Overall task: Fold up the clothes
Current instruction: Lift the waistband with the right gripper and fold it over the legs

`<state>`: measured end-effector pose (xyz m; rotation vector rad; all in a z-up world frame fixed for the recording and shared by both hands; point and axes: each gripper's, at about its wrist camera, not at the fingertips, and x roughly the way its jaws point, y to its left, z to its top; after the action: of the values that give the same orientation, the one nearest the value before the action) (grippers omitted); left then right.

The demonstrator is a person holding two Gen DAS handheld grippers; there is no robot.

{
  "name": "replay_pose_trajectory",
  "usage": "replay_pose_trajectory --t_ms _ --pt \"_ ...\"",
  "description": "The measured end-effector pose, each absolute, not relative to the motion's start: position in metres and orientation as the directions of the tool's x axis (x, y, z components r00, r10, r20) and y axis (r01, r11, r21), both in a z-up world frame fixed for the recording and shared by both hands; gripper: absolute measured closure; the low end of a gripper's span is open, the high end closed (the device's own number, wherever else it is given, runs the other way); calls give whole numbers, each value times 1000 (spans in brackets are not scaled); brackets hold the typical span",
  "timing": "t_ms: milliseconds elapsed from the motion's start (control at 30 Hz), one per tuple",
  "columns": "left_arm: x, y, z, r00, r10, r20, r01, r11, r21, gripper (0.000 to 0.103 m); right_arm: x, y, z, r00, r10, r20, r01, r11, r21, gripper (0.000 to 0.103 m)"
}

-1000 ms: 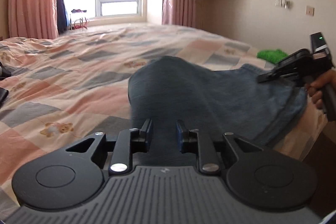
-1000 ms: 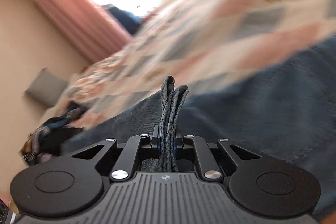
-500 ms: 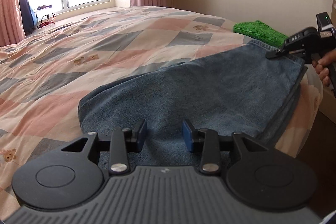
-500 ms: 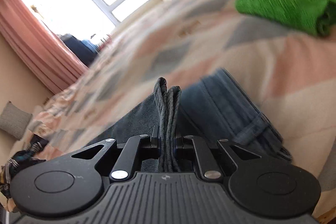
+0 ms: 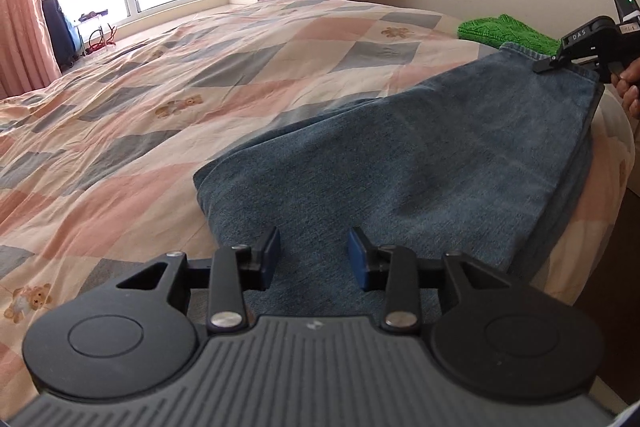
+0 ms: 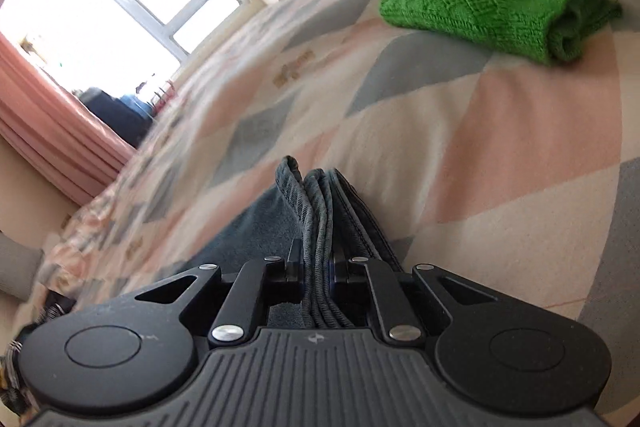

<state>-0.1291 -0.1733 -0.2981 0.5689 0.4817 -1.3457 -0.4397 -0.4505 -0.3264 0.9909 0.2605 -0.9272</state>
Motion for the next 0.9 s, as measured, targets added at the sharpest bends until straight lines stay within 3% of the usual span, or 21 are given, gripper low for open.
replay_pose_trajectory --t_ms 167,267,300,333,400,500,633,667,733,800,867,900 --pt "-128 -170 -299 190 -756 -626 982 143 126 70 -432 -443 -330 537 -584 -608 832 248 497 92" --pt "-131 -169 -292 221 -763 -608 973 135 184 72 -426 -436 -332 485 -608 -628 865 231 445 86" --pt "-130 -169 -289 217 -771 -599 974 128 189 79 -423 -431 -326 457 -636 -623 881 227 415 80" --pt "-128 -171 -285 208 -779 -591 975 119 187 83 -419 -423 -316 407 -677 -613 907 224 355 65" --pt "-126 -179 -279 185 -797 -575 978 94 184 86 -406 -404 -297 287 -769 -571 957 213 196 56" --pt "-128 -201 -281 143 -813 -565 980 37 195 88 -387 -378 -284 292 -823 -487 953 292 80 57" --pt "-132 -240 -298 20 -806 -591 986 -83 147 88 -373 -387 -310 415 -709 -571 900 412 143 65" --pt "-131 -251 -306 34 -800 -599 982 -85 169 91 -375 -393 -322 392 -699 -598 910 390 141 71" --pt "-122 -266 -313 66 -783 -619 984 -52 171 81 -387 -402 -339 383 -694 -610 918 357 171 87" --pt "-111 -272 -313 64 -767 -638 992 -23 127 84 -398 -409 -347 381 -689 -617 923 317 216 102" --pt "-119 -252 -297 35 -804 -593 985 -72 157 86 -401 -409 -334 363 -683 -634 932 267 247 102" --pt "-121 -242 -289 7 -826 -563 982 -100 158 84 -399 -406 -325 357 -689 -630 934 262 244 92"
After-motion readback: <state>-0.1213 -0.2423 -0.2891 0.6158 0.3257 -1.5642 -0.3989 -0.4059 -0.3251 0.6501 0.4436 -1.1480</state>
